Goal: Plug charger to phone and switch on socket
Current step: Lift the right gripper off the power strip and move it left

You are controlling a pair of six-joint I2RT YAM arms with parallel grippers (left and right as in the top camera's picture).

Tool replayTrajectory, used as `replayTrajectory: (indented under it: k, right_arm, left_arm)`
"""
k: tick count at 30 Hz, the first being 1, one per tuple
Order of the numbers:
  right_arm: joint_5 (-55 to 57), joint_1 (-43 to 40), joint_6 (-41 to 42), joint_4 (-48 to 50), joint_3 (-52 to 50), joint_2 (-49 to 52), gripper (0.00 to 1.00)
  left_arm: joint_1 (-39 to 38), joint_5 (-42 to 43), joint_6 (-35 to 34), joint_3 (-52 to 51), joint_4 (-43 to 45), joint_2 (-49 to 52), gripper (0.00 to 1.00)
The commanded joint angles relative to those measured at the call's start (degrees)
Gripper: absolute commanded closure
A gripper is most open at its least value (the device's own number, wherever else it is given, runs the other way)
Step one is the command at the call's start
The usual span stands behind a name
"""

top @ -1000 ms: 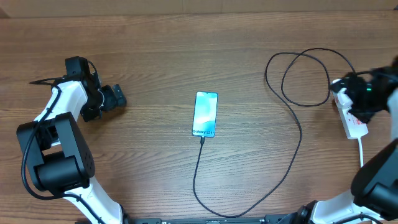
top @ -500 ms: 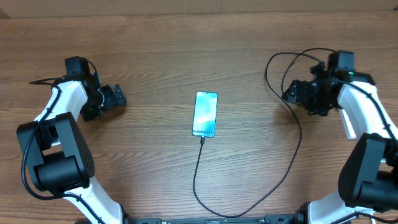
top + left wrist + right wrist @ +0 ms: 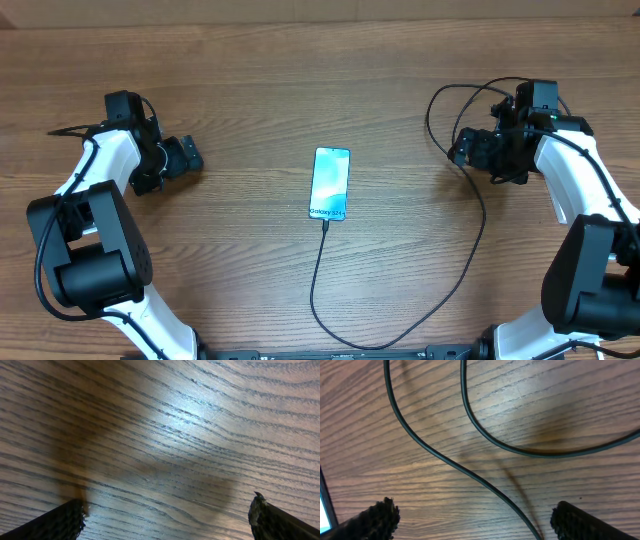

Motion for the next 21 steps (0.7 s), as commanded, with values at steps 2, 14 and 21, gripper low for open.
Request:
replayTrajectory:
  k: [2,14,21]
  right_arm:
    - [0.5,0.1,0.4,0.4,-0.5,-0.5,0.0]
    - [-1.4,0.0,0.8,2.3,-0.5,-0.5,0.0]
    - [-1.4,0.0,0.8,2.3,-0.5,-0.5,0.0]
  left_arm:
    - [0.3,-0.8,0.0,-1.2,-0.4,1.8,0.0]
    - [0.3,-0.8,0.0,-1.2,-0.4,1.8,0.0]
    - [0.3,-0.8,0.0,-1.2,-0.4,1.8,0.0]
